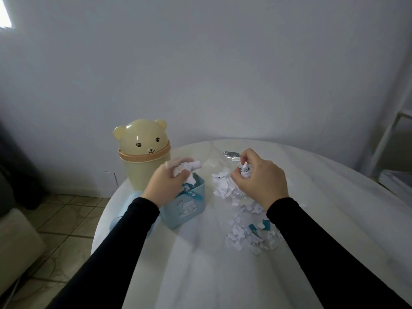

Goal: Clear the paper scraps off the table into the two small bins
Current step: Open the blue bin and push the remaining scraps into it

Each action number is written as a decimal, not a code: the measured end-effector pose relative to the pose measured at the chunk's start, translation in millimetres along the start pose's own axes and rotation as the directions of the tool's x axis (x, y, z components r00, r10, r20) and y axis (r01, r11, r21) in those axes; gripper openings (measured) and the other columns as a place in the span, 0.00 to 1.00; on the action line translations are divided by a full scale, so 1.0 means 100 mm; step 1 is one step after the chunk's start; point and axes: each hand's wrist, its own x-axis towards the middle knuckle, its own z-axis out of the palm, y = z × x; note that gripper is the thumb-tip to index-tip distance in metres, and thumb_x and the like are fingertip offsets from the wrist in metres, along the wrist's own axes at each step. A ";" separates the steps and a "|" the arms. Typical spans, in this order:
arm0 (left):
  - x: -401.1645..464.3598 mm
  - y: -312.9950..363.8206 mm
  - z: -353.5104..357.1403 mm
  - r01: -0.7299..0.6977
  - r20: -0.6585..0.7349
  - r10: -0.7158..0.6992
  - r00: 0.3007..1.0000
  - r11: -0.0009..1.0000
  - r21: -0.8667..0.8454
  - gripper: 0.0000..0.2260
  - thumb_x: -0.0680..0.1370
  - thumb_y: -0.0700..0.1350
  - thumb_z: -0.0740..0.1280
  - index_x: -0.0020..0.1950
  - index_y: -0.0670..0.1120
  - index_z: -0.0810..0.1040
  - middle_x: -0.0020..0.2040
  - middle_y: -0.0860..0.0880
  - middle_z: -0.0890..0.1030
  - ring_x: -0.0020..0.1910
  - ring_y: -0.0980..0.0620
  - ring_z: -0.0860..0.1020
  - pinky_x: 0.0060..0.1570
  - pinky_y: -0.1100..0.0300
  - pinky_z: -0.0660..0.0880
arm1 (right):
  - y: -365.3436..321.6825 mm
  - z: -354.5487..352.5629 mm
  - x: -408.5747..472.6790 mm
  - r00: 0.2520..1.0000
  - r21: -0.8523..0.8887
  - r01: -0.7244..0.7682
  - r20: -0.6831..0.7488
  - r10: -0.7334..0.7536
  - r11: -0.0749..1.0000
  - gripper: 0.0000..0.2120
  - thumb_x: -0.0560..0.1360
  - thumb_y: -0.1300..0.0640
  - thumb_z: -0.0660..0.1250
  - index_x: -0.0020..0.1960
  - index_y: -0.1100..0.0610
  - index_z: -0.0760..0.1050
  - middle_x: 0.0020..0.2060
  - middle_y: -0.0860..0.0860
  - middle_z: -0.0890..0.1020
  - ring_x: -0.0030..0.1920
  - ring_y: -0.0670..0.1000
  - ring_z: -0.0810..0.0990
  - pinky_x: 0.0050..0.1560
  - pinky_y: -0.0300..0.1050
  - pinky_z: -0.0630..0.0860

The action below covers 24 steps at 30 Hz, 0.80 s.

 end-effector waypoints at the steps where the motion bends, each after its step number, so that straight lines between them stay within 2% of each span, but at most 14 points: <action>1: 0.00 -0.01 0.03 0.004 0.008 -0.004 1.000 1.000 0.013 0.12 0.78 0.41 0.63 0.57 0.53 0.78 0.50 0.53 0.80 0.46 0.54 0.77 0.42 0.68 0.72 | -0.01 0.00 0.00 1.000 0.006 0.001 -0.005 -0.001 1.000 0.07 0.71 0.50 0.64 0.44 0.50 0.66 0.22 0.45 0.67 0.25 0.49 0.67 0.27 0.39 0.61; 4: 0.01 0.04 0.13 0.015 0.066 -0.015 0.998 1.000 -0.003 0.11 0.77 0.41 0.63 0.55 0.54 0.78 0.46 0.55 0.79 0.44 0.56 0.75 0.41 0.69 0.69 | -0.03 -0.03 0.01 1.000 0.020 0.000 -0.026 0.001 1.000 0.08 0.71 0.51 0.64 0.44 0.50 0.66 0.22 0.45 0.65 0.24 0.44 0.64 0.26 0.37 0.59; 8: 0.02 0.17 0.27 0.022 0.109 -0.020 0.994 1.000 -0.017 0.10 0.77 0.40 0.62 0.54 0.53 0.77 0.51 0.50 0.80 0.48 0.52 0.76 0.45 0.62 0.71 | -0.02 -0.07 0.03 0.998 0.023 -0.012 -0.055 0.013 1.000 0.09 0.72 0.51 0.64 0.47 0.50 0.65 0.22 0.45 0.65 0.24 0.44 0.64 0.26 0.38 0.59; 11: 0.03 0.23 0.24 0.015 0.030 -0.016 0.999 1.000 0.027 0.10 0.78 0.41 0.59 0.54 0.49 0.77 0.40 0.50 0.80 0.34 0.54 0.76 0.33 0.64 0.71 | -0.02 -0.09 0.06 0.997 0.043 -0.010 -0.071 0.013 0.999 0.15 0.72 0.51 0.64 0.57 0.50 0.68 0.24 0.44 0.68 0.24 0.44 0.66 0.26 0.39 0.60; 13: 0.02 0.23 0.17 0.018 -0.037 -0.016 0.999 0.998 0.060 0.09 0.78 0.40 0.58 0.52 0.47 0.77 0.37 0.52 0.79 0.32 0.52 0.77 0.30 0.64 0.71 | -0.07 -0.10 0.10 0.997 0.091 -0.016 -0.077 0.023 0.996 0.20 0.72 0.52 0.64 0.63 0.47 0.68 0.25 0.44 0.70 0.26 0.49 0.69 0.28 0.41 0.65; 16: 0.01 0.15 0.15 0.019 -0.079 -0.003 0.997 0.978 0.206 0.07 0.77 0.39 0.59 0.51 0.42 0.76 0.45 0.48 0.78 0.44 0.48 0.75 0.43 0.61 0.69 | -0.24 -0.07 0.18 0.993 0.246 -0.057 -0.086 0.081 0.968 0.16 0.72 0.52 0.65 0.59 0.47 0.74 0.30 0.44 0.75 0.33 0.51 0.74 0.37 0.44 0.74; 18: -0.03 0.09 0.18 0.043 -0.052 -0.033 0.998 0.974 0.224 0.02 0.76 0.38 0.62 0.45 0.42 0.73 0.41 0.49 0.74 0.43 0.47 0.72 0.42 0.63 0.66 | -0.43 0.01 0.22 0.990 0.398 -0.078 -0.077 0.118 0.914 0.12 0.72 0.54 0.65 0.55 0.48 0.77 0.34 0.46 0.78 0.37 0.52 0.77 0.41 0.44 0.76; 21: -0.11 0.09 0.19 0.081 -0.056 -0.072 0.996 0.978 0.190 0.09 0.75 0.42 0.66 0.37 0.44 0.69 0.33 0.53 0.70 0.37 0.49 0.70 0.35 0.67 0.65 | -0.69 0.19 0.26 0.990 0.570 -0.104 -0.022 0.142 0.815 0.11 0.71 0.54 0.65 0.53 0.48 0.78 0.36 0.47 0.81 0.37 0.51 0.79 0.42 0.45 0.78; 23: -0.11 0.09 0.18 0.071 -0.030 -0.067 0.997 0.987 0.142 0.11 0.73 0.45 0.68 0.34 0.41 0.72 0.33 0.48 0.74 0.35 0.50 0.72 0.34 0.68 0.69 | -0.80 0.29 0.28 0.984 0.656 -0.133 -0.003 0.178 0.743 0.11 0.72 0.55 0.65 0.53 0.48 0.78 0.36 0.46 0.81 0.35 0.48 0.78 0.40 0.42 0.78; 24: -0.11 0.10 0.16 0.073 -0.011 -0.072 0.997 0.992 0.101 0.10 0.71 0.47 0.69 0.38 0.39 0.75 0.37 0.44 0.78 0.37 0.49 0.75 0.39 0.63 0.73 | -0.84 0.33 0.30 0.979 0.696 -0.142 -0.005 0.203 0.704 0.11 0.72 0.56 0.65 0.54 0.49 0.78 0.35 0.43 0.79 0.33 0.44 0.76 0.38 0.39 0.76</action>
